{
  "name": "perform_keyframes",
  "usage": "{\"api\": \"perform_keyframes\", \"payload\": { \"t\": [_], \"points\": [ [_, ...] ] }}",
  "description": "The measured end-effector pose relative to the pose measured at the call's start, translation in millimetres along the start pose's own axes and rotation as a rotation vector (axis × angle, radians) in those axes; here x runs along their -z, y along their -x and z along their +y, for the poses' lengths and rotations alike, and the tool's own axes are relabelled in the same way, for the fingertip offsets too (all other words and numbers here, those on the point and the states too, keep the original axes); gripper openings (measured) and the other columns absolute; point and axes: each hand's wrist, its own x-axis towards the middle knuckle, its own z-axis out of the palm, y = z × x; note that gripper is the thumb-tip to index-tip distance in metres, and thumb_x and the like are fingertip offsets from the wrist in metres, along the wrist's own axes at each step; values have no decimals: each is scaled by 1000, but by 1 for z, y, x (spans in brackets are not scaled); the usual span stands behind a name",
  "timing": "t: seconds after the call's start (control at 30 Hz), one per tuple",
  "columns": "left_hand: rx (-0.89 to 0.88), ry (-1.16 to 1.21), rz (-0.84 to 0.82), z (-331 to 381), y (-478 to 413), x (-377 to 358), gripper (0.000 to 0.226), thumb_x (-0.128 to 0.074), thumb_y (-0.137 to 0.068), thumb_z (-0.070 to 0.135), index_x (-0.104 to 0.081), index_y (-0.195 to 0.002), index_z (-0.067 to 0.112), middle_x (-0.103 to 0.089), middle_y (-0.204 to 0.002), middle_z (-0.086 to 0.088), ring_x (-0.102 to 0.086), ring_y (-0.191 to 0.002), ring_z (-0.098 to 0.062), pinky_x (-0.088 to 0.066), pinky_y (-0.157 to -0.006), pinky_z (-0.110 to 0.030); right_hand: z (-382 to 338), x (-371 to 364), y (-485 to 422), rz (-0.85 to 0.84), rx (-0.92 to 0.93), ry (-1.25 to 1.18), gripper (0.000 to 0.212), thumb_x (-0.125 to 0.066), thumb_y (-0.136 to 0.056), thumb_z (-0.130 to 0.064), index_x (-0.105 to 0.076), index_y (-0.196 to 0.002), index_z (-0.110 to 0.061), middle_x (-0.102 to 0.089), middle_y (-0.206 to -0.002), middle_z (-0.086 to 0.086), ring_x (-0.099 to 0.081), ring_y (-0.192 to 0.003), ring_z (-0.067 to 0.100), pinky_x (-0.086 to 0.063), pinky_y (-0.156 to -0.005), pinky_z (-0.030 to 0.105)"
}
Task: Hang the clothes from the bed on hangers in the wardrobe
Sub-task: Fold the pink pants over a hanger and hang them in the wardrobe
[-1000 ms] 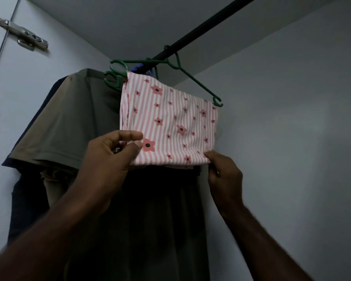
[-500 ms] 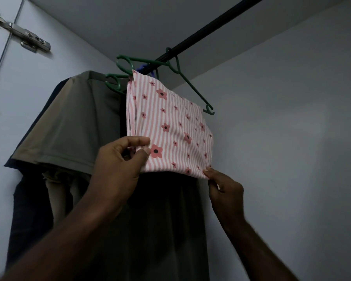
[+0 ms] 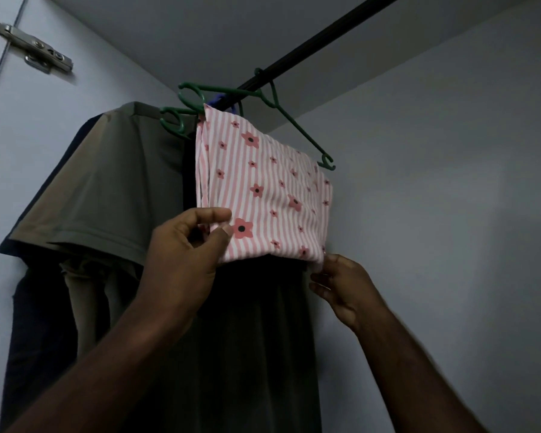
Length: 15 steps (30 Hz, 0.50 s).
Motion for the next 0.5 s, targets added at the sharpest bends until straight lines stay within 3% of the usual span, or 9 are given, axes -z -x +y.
{"api": "perform_keyframes", "payload": {
  "t": [0.1,0.2,0.27,0.33,0.4,0.5],
  "points": [
    [5,30,28,-2,0,2,15,-67,-88,5,-71,-94,18,-72,-78,1,-66,-73,-7,-56,-69,-21,12,5,-1,55,58,56,10,-61,-94,-10,-65,-87,-4,-68,-72,4,-59,-61,13,-51,-64,29],
    [-16,-18,24,-4,-3,3,14,-68,-88,6,-71,-92,19,-71,-84,-13,-62,-74,-12,-53,-70,-27,16,9,-6,75,45,88,5,-66,-91,-10,-65,-87,-6,-67,-77,7,-61,-70,18,-51,-68,32],
    [-41,-69,-1,-3,-4,2,12,-68,-88,7,-71,-89,19,-69,-85,-17,-58,-70,-11,-51,-65,-22,12,9,-13,244,219,209,7,-69,-88,-10,-64,-92,-12,-67,-89,6,-62,-84,22,-49,-73,31],
    [-58,-111,-20,-1,-5,0,11,-69,-87,8,-71,-86,18,-69,-76,-7,-57,-64,-4,-47,-57,-14,-3,3,-15,384,488,388,17,-70,-88,-15,-62,-103,-16,-64,-103,2,-59,-97,18,-46,-82,29],
    [-71,-153,-30,0,-9,-1,12,-71,-86,10,-72,-81,20,-69,-71,4,-58,-61,1,-45,-55,-14,-23,-13,-17,333,669,488,19,-66,-91,-19,-61,-109,-17,-63,-109,-1,-57,-102,13,-44,-88,28],
    [-123,-347,-8,0,-13,-1,13,-74,-82,17,-70,-72,25,-68,-75,6,-60,-64,0,-43,-62,-15,-52,-41,-27,144,800,626,23,-60,-95,-20,-60,-117,-15,-62,-118,-1,-54,-107,9,-45,-95,30]
  ]
}}
